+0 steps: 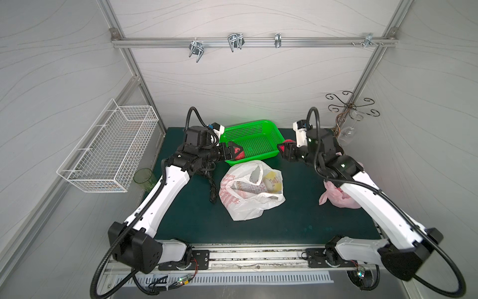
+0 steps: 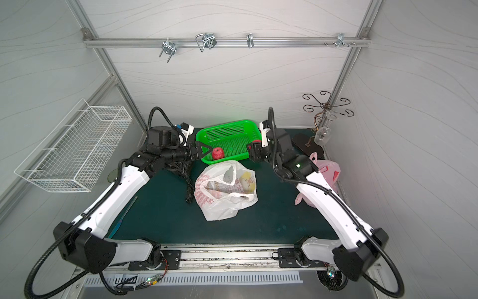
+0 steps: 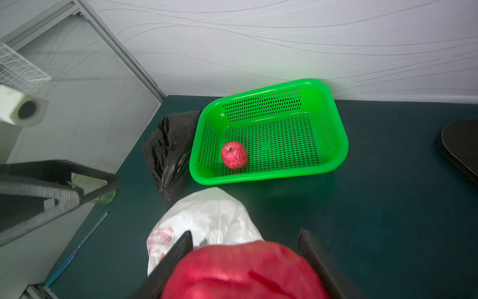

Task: Untie the knot of a plastic bag & take out the apple
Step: Pick up the apple from the plastic bag, then place the apple in the basket.

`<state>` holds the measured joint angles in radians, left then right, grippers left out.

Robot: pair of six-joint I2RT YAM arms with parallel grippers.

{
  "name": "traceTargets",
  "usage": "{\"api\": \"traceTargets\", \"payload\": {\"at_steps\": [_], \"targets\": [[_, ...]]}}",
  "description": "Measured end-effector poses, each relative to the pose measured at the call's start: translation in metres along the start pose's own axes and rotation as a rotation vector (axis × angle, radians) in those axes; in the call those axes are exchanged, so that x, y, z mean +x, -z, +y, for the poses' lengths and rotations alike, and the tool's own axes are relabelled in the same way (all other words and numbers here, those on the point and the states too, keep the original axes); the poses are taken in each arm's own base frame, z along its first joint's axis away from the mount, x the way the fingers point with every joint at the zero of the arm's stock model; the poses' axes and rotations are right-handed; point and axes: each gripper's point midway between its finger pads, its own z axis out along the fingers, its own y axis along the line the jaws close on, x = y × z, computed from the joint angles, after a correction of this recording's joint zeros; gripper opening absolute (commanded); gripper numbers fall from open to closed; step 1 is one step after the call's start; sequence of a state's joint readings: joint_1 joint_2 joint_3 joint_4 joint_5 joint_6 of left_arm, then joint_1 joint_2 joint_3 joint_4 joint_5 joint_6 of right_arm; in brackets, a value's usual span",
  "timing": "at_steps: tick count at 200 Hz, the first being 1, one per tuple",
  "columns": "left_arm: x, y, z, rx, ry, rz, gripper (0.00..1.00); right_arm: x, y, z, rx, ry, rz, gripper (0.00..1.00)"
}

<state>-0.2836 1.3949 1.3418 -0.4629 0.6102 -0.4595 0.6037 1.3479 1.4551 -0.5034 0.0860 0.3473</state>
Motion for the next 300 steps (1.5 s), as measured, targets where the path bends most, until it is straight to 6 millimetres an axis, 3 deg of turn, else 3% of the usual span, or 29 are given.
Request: {"api": "traceTargets", "payload": {"at_steps": [18, 39, 63, 89, 132, 167, 203, 212, 232, 264, 300], "targets": [[0.000, -0.024, 0.020, -0.010, 0.028, 0.062, 0.73, -0.006, -0.044, 0.001, -0.010, -0.011, 0.039, 0.45], [0.020, -0.054, 0.053, -0.076, 0.056, 0.168, 0.73, -0.004, -0.100, 0.000, -0.002, -0.014, 0.097, 0.47], [0.043, -0.067, 0.077, -0.145, 0.057, 0.258, 0.73, 0.002, -0.162, -0.005, 0.004, -0.004, 0.147, 0.50], [0.058, -0.071, 0.079, -0.160, 0.016, 0.320, 0.70, 0.014, -0.217, -0.014, -0.004, 0.020, 0.186, 0.52], [0.068, -0.072, 0.062, -0.067, 0.001, 0.395, 0.65, 0.022, -0.269, -0.016, -0.071, 0.011, 0.202, 0.53], [0.071, -0.071, 0.049, 0.006, 0.011, 0.417, 0.66, 0.024, -0.296, -0.023, -0.093, -0.012, 0.202, 0.56], [0.069, -0.068, 0.043, 0.042, 0.028, 0.417, 0.65, 0.035, -0.303, -0.040, -0.060, -0.050, 0.234, 0.58], [0.068, -0.068, 0.043, 0.047, 0.031, 0.415, 0.65, 0.036, -0.303, -0.045, -0.049, -0.056, 0.235, 0.63], [0.066, -0.067, 0.043, 0.052, 0.039, 0.408, 0.65, 0.035, -0.303, -0.056, -0.033, -0.073, 0.237, 0.87], [0.063, -0.067, 0.044, 0.056, 0.040, 0.399, 0.65, 0.033, -0.302, -0.065, -0.031, -0.088, 0.237, 0.96], [0.061, -0.066, 0.046, 0.053, 0.043, 0.391, 0.64, 0.030, -0.298, -0.066, -0.031, -0.070, 0.240, 0.96]]}}
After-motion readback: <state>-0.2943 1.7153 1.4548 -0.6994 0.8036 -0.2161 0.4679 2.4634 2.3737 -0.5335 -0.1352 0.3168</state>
